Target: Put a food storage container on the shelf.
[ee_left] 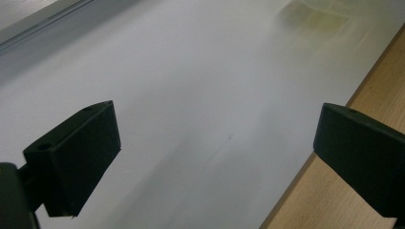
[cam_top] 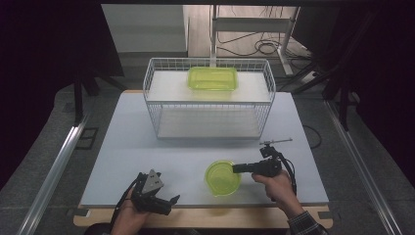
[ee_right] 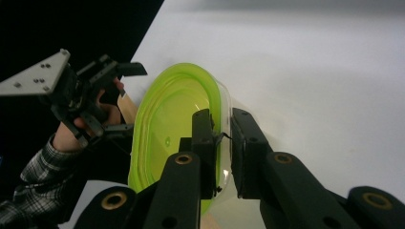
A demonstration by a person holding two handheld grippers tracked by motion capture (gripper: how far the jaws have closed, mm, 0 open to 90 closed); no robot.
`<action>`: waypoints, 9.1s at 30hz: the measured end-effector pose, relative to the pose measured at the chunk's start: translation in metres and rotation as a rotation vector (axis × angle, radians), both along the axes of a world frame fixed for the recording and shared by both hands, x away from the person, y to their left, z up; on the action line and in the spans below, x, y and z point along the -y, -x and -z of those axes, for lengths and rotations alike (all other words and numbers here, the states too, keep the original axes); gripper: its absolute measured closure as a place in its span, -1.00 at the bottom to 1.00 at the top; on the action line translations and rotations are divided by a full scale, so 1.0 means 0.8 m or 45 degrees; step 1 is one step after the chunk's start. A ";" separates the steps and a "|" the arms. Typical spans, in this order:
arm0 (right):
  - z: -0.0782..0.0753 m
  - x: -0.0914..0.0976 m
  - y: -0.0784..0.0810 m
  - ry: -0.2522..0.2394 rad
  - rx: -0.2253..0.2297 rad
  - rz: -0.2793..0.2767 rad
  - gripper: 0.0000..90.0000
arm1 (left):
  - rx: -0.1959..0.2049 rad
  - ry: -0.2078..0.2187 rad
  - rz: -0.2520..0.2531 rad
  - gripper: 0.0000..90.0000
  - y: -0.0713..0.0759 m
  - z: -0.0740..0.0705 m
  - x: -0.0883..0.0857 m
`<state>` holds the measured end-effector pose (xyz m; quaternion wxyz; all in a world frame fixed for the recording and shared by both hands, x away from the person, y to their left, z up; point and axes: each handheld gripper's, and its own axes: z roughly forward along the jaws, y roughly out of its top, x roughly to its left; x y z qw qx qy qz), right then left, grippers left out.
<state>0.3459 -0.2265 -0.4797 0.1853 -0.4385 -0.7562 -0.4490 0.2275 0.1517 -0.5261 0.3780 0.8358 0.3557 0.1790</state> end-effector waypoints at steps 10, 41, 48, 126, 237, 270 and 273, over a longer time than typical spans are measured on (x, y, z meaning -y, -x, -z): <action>-0.017 0.010 -0.007 -0.061 0.027 0.044 0.80 | -0.003 0.007 -0.001 -0.96 0.000 0.000 -0.001; -0.101 0.013 -0.043 -0.172 0.139 0.128 0.80 | -0.012 0.011 -0.005 -0.96 -0.001 0.000 -0.001; -0.118 0.010 -0.051 -0.182 0.153 0.138 0.80 | -0.021 0.010 -0.007 -0.96 -0.001 0.000 -0.002; -0.263 -0.062 -0.174 -0.197 0.309 0.426 0.80 | -0.027 0.022 -0.006 -0.96 -0.001 0.000 -0.003; -0.177 -0.039 -0.080 0.143 0.657 0.194 -0.76 | -0.030 0.002 -0.001 -0.96 -0.001 0.001 -0.002; -0.123 -0.027 -0.039 0.244 0.740 0.128 -0.94 | -0.037 0.039 -0.006 -0.96 0.000 0.000 -0.003; -0.118 -0.026 -0.036 0.259 0.756 0.122 -0.94 | -0.033 0.038 -0.006 -0.96 0.000 0.000 -0.003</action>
